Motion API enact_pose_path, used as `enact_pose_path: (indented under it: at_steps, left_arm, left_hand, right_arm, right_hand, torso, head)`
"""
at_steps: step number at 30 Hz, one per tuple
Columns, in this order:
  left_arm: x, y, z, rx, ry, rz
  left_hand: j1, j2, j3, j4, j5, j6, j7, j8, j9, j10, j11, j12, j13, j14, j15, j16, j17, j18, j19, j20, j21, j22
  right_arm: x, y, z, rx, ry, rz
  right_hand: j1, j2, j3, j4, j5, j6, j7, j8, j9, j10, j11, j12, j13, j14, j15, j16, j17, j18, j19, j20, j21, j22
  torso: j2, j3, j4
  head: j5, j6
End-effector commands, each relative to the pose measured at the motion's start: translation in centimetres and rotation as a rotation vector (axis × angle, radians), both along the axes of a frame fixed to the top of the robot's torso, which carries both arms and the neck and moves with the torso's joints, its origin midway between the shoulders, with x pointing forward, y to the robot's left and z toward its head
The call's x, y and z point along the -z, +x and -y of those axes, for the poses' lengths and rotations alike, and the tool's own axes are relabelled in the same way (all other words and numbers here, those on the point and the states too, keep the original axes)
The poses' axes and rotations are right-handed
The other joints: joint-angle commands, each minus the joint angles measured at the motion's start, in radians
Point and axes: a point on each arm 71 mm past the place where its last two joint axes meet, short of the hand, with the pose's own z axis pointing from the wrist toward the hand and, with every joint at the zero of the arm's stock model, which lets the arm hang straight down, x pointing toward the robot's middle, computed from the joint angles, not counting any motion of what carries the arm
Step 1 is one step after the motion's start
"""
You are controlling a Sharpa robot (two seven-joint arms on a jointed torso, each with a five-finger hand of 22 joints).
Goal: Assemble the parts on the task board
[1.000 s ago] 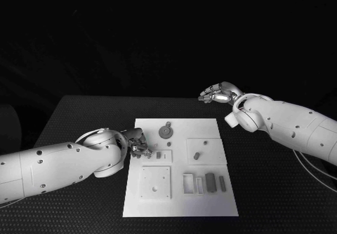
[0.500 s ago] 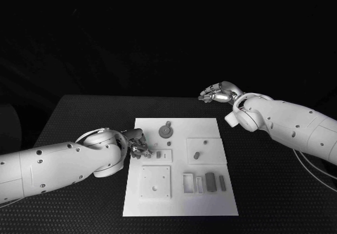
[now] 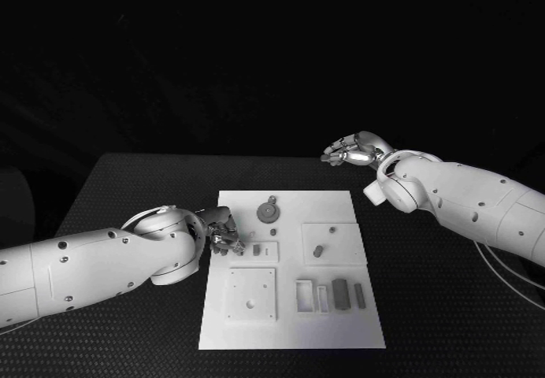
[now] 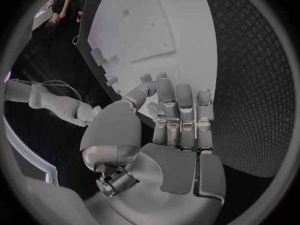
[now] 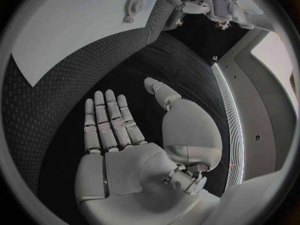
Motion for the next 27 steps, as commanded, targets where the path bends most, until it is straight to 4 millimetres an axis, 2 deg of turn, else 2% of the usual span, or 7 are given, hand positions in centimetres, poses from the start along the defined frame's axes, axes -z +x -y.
enact_pose_path:
  at_steps: [1, 11, 17, 27]
  left_arm:
    - [0.42, 0.14, -0.58, -0.020, 0.022, -0.022]
    - [0.63, 0.63, -0.69, -0.033, 0.032, -0.034]
    - [0.74, 0.73, -0.61, -0.032, 0.031, -0.040]
    - [0.73, 0.77, -0.85, -0.058, -0.015, -0.045]
  left_hand:
    - [0.012, 0.001, 0.069, -0.064, 0.007, 0.002, 0.000, -0.003, -0.003, -0.003, 0.006, -0.005, -0.001, 0.005, -0.001, -0.007, -0.001, 0.000, 0.006, -0.094, 0.000, 0.015]
    - [0.009, 0.004, 0.068, -0.062, -0.004, 0.000, 0.001, -0.007, -0.002, -0.004, 0.007, -0.008, -0.002, 0.005, -0.001, -0.009, -0.002, 0.000, 0.007, -0.094, 0.000, 0.015]
    - [0.011, 0.009, 0.070, -0.061, -0.037, -0.003, 0.003, -0.015, 0.001, -0.003, 0.008, -0.010, -0.003, 0.006, -0.002, -0.012, -0.004, 0.000, 0.009, -0.094, -0.003, 0.015]
    - [0.002, 0.006, 0.068, -0.053, -0.057, -0.012, 0.008, -0.025, 0.000, 0.000, 0.013, -0.010, -0.002, 0.006, -0.003, -0.013, -0.005, 0.000, 0.010, -0.093, -0.005, 0.015]
  right_arm:
    - [-0.01, -0.06, -0.17, -0.017, 0.003, 0.001]
    - [-0.01, -0.06, -0.24, -0.018, 0.003, 0.001]
    - [-0.01, -0.08, -0.24, -0.019, 0.003, 0.001]
    - [-0.02, -0.07, -0.18, -0.017, 0.003, 0.001]
  right_hand:
    - [-0.004, 0.009, -0.003, 0.001, 0.004, -0.007, 0.015, 0.007, -0.001, 0.007, 0.000, -0.005, 0.001, -0.001, 0.006, -0.007, -0.002, -0.017, -0.004, -0.004, -0.005, 0.001]
    - [-0.004, 0.009, -0.003, 0.002, 0.004, -0.007, 0.015, 0.007, -0.001, 0.008, 0.000, -0.005, 0.001, -0.001, 0.006, -0.007, -0.002, -0.017, -0.004, -0.004, -0.005, 0.001]
    - [-0.005, 0.009, -0.003, 0.002, 0.004, -0.007, 0.015, 0.007, -0.001, 0.008, 0.000, -0.005, 0.001, -0.001, 0.006, -0.007, -0.002, -0.017, -0.004, -0.004, -0.005, 0.001]
    - [-0.005, 0.009, -0.003, 0.002, 0.004, -0.008, 0.015, 0.007, -0.002, 0.008, 0.000, -0.005, 0.001, -0.001, 0.006, -0.007, -0.002, -0.017, -0.004, -0.004, -0.005, 0.001]
  torso:
    - [-0.001, 0.0015, 0.0004]
    - [0.000, 0.0015, -0.0013]
    - [0.001, 0.0015, -0.0019]
    - [0.000, 0.0011, -0.0006]
  head:
    - [0.001, 0.001]
    - [0.002, 0.000]
    - [0.000, 0.000]
    - [-0.003, 0.000]
